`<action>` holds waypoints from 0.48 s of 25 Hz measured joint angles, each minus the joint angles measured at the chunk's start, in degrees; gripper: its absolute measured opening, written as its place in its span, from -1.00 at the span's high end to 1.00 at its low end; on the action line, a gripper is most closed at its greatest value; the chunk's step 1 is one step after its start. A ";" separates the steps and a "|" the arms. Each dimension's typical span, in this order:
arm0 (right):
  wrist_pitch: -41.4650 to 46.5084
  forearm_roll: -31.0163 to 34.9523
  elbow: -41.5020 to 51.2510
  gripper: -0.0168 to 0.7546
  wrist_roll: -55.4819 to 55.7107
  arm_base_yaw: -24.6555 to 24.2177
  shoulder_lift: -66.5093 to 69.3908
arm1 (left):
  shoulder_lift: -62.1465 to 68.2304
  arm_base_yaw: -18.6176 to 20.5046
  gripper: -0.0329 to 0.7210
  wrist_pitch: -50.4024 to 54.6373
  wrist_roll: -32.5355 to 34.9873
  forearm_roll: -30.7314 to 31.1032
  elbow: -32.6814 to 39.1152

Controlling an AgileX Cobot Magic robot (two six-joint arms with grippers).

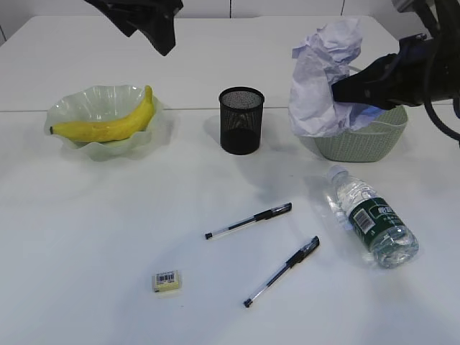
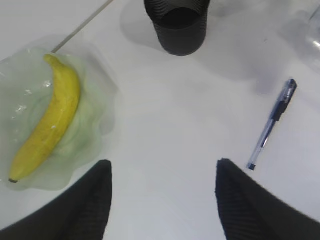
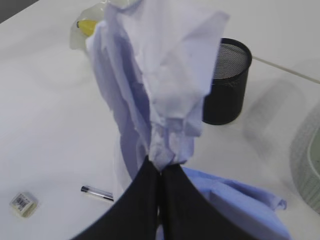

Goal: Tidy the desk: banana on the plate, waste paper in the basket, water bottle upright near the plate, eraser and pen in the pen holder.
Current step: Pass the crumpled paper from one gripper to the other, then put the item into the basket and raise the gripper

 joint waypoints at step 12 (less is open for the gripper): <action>-15.50 0.11 0.00 1.00 2.15 0.00 0.00 | -0.74 6.27 -0.33 0.12 -2.03 1.91 3.88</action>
